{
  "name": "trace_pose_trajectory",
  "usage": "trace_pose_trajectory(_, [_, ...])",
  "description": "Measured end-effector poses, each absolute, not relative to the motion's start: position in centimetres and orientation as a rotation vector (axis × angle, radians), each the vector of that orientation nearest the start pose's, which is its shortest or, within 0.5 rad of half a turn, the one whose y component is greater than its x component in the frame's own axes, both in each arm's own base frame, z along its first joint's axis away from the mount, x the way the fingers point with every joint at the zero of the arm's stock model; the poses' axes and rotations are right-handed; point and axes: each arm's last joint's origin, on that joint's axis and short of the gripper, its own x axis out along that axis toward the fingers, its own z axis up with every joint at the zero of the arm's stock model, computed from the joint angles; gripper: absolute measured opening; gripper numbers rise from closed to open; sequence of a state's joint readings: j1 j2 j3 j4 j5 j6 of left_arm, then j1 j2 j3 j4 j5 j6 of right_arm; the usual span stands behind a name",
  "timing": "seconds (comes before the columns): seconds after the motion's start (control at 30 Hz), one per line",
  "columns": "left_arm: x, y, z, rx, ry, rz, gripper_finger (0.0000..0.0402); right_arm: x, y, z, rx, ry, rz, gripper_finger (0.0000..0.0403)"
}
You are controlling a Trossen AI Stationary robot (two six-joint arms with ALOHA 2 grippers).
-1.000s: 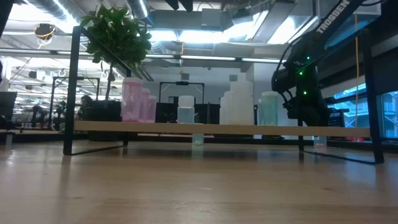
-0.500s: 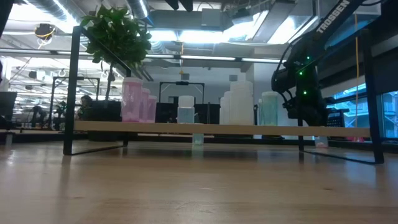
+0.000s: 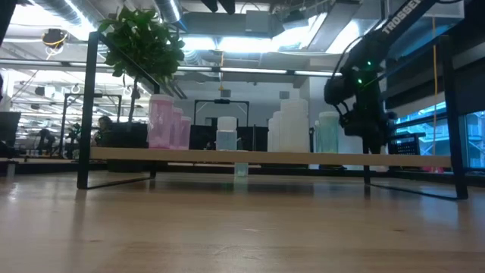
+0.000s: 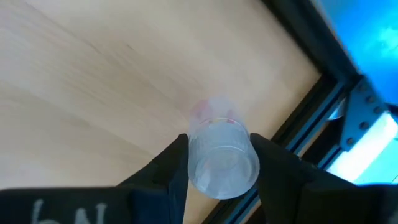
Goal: Pick and place medicine bottles onto shelf by color
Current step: Put the right transparent pill bottle on the shelf aligned with the other transparent pill bottles
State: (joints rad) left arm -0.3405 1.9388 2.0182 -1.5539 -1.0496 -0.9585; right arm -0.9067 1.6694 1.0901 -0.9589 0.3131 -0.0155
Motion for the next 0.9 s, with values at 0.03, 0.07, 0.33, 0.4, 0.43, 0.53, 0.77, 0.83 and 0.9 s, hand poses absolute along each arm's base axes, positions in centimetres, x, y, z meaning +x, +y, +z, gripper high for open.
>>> trace_pose_trajectory(0.03, [35.0, -9.7, 34.7, 0.132, 0.725, 0.995, 0.0209, 17.3, -23.2, 19.2, 0.453, 1.552, -0.944, 0.015])
trace_pose_trajectory(0.07, [35.0, -9.7, 34.7, 0.133, 0.725, 0.994, 0.0209, 17.5, -23.3, 19.7, 0.443, 1.55, -0.944, 0.015])
trace_pose_trajectory(0.33, [35.0, -9.7, 34.7, 0.132, 0.727, 0.993, 0.0209, 20.1, -22.8, 24.1, 0.35, 1.532, -0.895, 0.0151])
trace_pose_trajectory(0.4, [35.0, -9.8, 34.7, 0.13, 0.743, 0.984, 0.0209, 20.9, -22.2, 25.2, 0.312, 1.536, -0.881, 0.0151])
trace_pose_trajectory(0.43, [35.0, -9.8, 34.7, 0.134, 0.754, 0.977, 0.0209, 21.3, -21.9, 25.8, 0.286, 1.54, -0.88, 0.0151])
trace_pose_trajectory(0.53, [34.9, -9.8, 34.6, 0.141, 0.778, 0.964, 0.0209, 22.7, -20.8, 27.6, 0.214, 1.532, -0.864, 0.0151])
trace_pose_trajectory(0.77, [34.8, -9.8, 34.6, 0.147, 0.787, 0.961, 0.0209, 25.9, -17.2, 31.8, 0.081, 1.449, -0.753, 0.0151])
trace_pose_trajectory(0.83, [34.8, -10.0, 34.6, 0.152, 0.788, 0.955, 0.0209, 26.8, -15.8, 32.7, 0.038, 1.429, -0.706, 0.0151])
trace_pose_trajectory(0.9, [34.7, -10.4, 34.6, 0.168, 0.793, 0.94, 0.0209, 27.5, -14.3, 33.5, -0.004, 1.414, -0.662, 0.0151])
